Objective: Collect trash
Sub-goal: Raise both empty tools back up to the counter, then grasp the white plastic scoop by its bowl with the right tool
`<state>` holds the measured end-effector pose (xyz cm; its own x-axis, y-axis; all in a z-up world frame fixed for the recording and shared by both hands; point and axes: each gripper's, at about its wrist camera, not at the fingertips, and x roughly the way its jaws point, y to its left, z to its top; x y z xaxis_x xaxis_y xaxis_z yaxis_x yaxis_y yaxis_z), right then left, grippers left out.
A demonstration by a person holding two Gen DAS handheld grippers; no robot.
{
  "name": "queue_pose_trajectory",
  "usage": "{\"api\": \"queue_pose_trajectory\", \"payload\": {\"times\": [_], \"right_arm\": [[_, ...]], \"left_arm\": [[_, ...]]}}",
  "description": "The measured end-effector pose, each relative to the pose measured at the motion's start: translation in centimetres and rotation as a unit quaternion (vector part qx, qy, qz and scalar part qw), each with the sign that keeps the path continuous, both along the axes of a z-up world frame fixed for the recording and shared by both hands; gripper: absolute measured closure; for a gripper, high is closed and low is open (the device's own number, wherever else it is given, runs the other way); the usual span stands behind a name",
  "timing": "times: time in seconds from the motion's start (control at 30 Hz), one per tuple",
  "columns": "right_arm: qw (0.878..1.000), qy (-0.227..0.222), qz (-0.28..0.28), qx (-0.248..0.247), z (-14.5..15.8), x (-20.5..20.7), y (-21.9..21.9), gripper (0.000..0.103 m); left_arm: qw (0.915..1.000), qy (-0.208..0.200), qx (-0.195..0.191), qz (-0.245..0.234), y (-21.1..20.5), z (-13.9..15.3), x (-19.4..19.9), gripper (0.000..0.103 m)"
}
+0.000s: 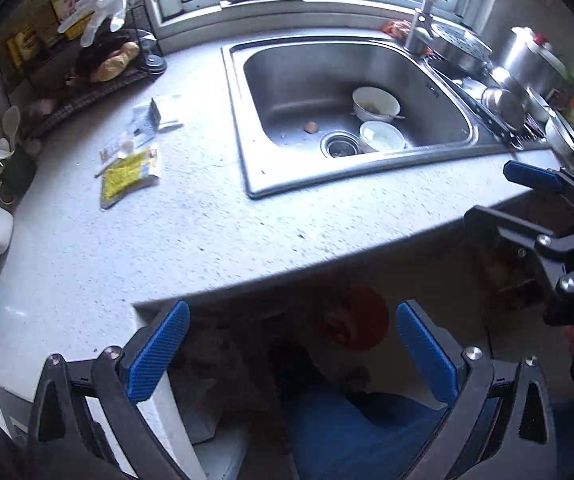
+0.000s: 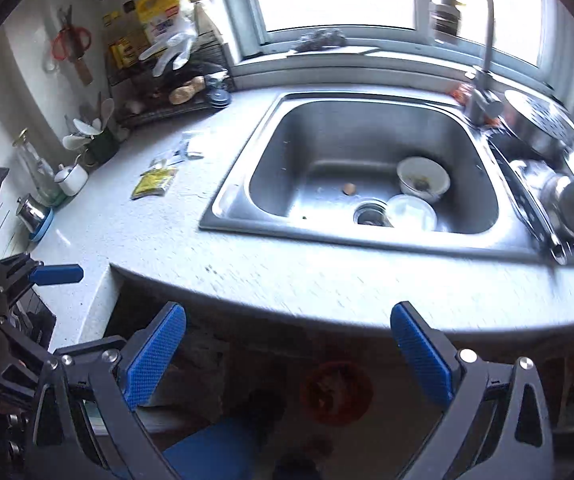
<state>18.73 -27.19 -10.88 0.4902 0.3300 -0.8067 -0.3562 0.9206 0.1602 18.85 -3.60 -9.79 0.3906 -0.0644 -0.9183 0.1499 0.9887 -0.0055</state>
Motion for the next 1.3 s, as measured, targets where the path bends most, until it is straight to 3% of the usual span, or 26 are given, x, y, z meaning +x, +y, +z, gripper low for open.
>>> {"api": "queue_pose_trajectory", "payload": {"times": [0.23, 0.37, 0.43, 0.63, 0.73, 0.93, 1.07, 1.3], "right_arm": [[0.997, 0.001, 0.082, -0.015, 0.7, 7.6, 8.9, 0.001], [0.993, 0.003, 0.120, -0.023, 0.9, 11.6, 14.2, 0.001], [0.990, 0.006, 0.139, -0.026, 1.1, 13.4, 16.7, 0.001], [0.980, 0.012, 0.196, -0.044, 0.7, 17.2, 23.6, 0.001], [0.972, 0.020, 0.227, -0.053, -0.3, 18.3, 26.1, 0.001], [0.956, 0.040, 0.280, -0.077, -2.5, 20.7, 30.2, 0.003], [0.942, 0.058, 0.317, -0.098, -4.5, 21.7, 32.5, 0.018], [0.927, 0.081, 0.346, -0.120, -7.4, 23.8, 34.5, 0.028]], "left_arm": [[0.9986, 0.000, -0.014, 0.051, 8.8, 1.1, 5.5, 0.000], [0.9974, -0.005, 0.003, 0.072, 12.8, 1.5, 8.4, 0.000], [0.9963, -0.001, -0.010, 0.085, 15.1, 1.7, 9.4, 0.000], [0.9920, 0.006, -0.018, 0.125, 21.0, 1.4, 11.8, 0.000], [0.9879, 0.011, -0.040, 0.149, 23.7, 0.6, 12.8, 0.000], [0.9821, 0.037, -0.047, 0.178, 26.9, -1.9, 14.0, 0.000], [0.9779, 0.056, -0.053, 0.194, 28.4, -3.6, 14.7, 0.000], [0.9737, 0.080, -0.056, 0.206, 29.4, -6.1, 16.6, 0.000]]}}
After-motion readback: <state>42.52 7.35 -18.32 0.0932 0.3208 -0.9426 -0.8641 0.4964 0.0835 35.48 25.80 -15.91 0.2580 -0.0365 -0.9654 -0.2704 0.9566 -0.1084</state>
